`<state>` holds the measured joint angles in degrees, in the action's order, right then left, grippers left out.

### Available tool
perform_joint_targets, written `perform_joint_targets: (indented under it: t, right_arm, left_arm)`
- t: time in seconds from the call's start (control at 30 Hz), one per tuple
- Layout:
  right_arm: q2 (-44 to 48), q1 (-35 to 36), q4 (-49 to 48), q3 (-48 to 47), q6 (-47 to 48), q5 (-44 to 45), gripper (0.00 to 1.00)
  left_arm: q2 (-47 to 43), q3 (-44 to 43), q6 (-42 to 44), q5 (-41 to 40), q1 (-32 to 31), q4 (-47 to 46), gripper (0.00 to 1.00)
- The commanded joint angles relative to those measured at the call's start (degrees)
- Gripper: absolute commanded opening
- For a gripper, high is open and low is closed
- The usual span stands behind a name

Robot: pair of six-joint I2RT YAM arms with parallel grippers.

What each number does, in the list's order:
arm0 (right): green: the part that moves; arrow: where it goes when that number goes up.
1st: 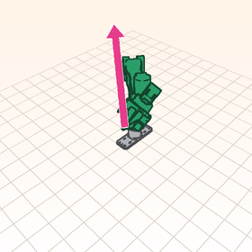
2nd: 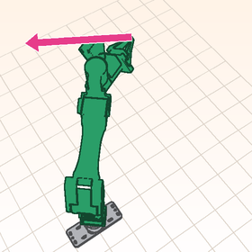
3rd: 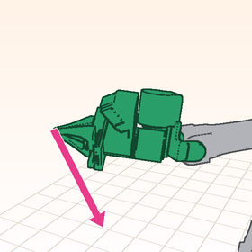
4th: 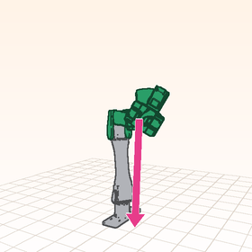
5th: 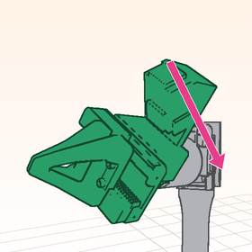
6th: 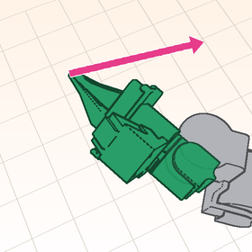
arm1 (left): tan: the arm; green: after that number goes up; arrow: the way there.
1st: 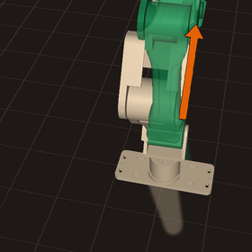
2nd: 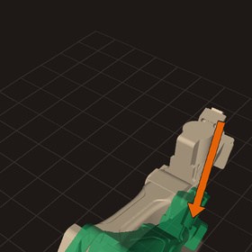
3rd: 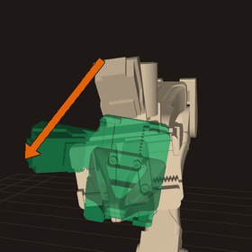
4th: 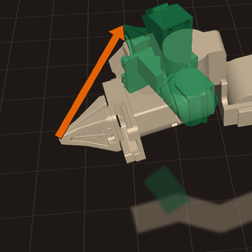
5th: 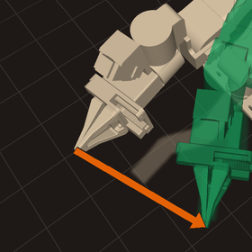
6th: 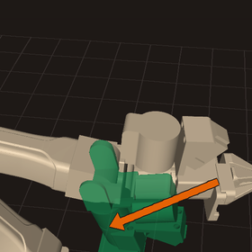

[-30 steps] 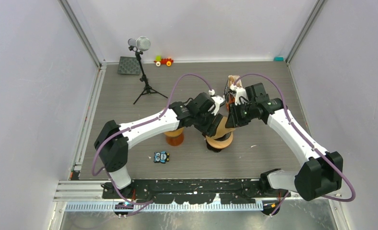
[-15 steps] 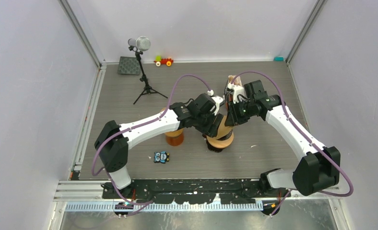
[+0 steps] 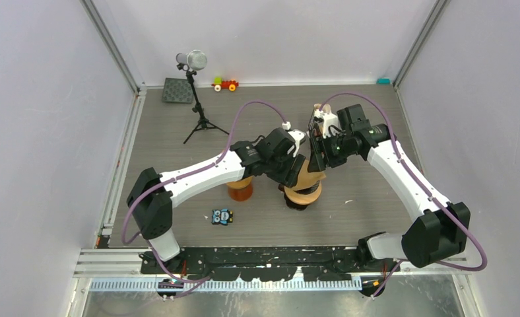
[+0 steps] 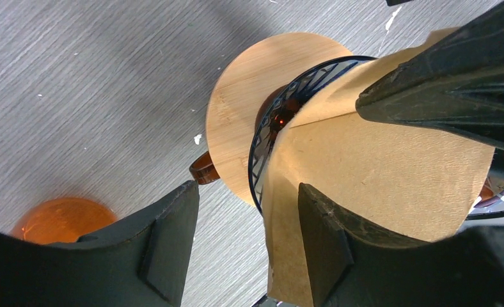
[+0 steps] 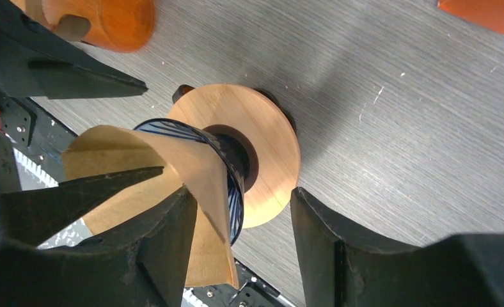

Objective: Place the coffee filter in the dripper
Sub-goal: Place the coffee filter in the coffee dripper.

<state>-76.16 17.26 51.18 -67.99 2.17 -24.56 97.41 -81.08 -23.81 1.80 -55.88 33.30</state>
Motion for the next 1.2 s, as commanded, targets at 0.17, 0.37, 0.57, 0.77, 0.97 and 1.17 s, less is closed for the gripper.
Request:
perform_joint_targets:
  t: [0.17, 0.37, 0.57, 0.77, 0.97, 1.17]
  right_arm:
    - [-0.3, 0.0, 4.8, -0.9, 0.4, 0.8, 0.60]
    - [-0.8, -0.2, 5.9, -1.0, 0.6, -1.9, 0.61]
    - [-1.6, -0.3, 5.9, 0.9, 1.1, -3.1, 0.59]
    - [-2.6, -0.2, 5.8, 2.0, 1.8, -3.5, 0.55]
    - [-3.6, -0.1, 5.5, 2.3, 1.9, -4.1, 0.50]
    - [-4.6, -0.1, 4.9, 2.3, 1.7, -4.4, 0.46]
  left_arm:
    - [-2.3, -1.2, 0.0, -1.4, -0.3, -0.1, 0.60]
    - [-1.7, -1.2, -0.1, -1.4, -0.3, -0.2, 0.60]
    - [-1.5, -1.1, -0.1, -1.4, -0.3, -0.4, 0.60]
    - [-1.1, -1.0, 0.1, -3.3, -0.4, -0.5, 0.60]
    - [-0.4, -0.8, 0.4, -3.7, -0.3, -0.8, 0.60]
    - [0.4, -0.9, 0.7, -3.8, -0.3, -0.9, 0.60]
